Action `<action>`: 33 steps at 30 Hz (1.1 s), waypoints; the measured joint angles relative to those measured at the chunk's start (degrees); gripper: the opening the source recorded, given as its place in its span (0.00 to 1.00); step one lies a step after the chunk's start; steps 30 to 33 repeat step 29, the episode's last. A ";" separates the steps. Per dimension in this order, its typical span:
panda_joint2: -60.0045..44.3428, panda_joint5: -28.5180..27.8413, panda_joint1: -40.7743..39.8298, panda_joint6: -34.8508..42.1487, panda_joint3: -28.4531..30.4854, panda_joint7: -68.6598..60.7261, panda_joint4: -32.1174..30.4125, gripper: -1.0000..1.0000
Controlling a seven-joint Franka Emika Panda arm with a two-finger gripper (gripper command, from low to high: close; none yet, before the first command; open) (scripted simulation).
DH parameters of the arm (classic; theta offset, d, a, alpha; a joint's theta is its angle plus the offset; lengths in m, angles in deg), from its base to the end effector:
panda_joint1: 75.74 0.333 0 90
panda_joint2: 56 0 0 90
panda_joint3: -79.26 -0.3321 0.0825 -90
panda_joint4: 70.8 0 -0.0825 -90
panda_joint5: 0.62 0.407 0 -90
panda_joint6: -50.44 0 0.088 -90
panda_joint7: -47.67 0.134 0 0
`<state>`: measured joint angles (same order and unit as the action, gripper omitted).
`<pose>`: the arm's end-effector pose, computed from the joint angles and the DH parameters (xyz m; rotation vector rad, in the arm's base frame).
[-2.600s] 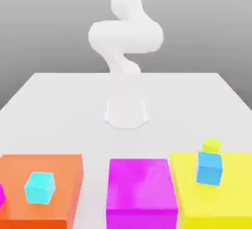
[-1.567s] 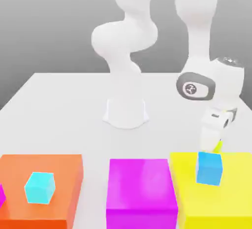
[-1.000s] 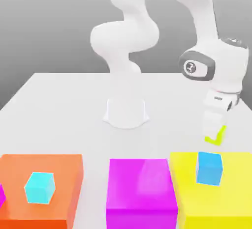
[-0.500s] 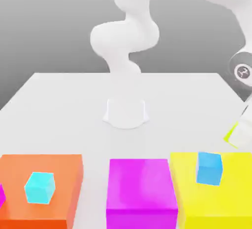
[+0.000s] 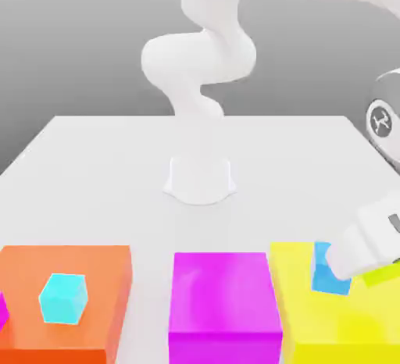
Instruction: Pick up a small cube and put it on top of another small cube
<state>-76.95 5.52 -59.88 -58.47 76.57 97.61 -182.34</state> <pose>0.5458 0.1939 0.2424 2.8087 -0.8741 -0.5999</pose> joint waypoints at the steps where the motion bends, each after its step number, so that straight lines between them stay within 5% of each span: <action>1: 0.83 0.08 -1.20 -1.14 1.29 0.41 -0.77 0.00; 16: 13.47 -1.02 -17.71 -19.97 20.32 8.49 -14.46 0.00; 23: 15.06 -2.68 -19.75 -32.54 21.26 14.86 -24.43 0.00; 24: 13.28 -1.68 -19.88 -34.79 21.03 14.22 -24.98 1.00; 33: 13.28 -1.68 -19.88 -34.79 21.03 14.22 -24.98 1.00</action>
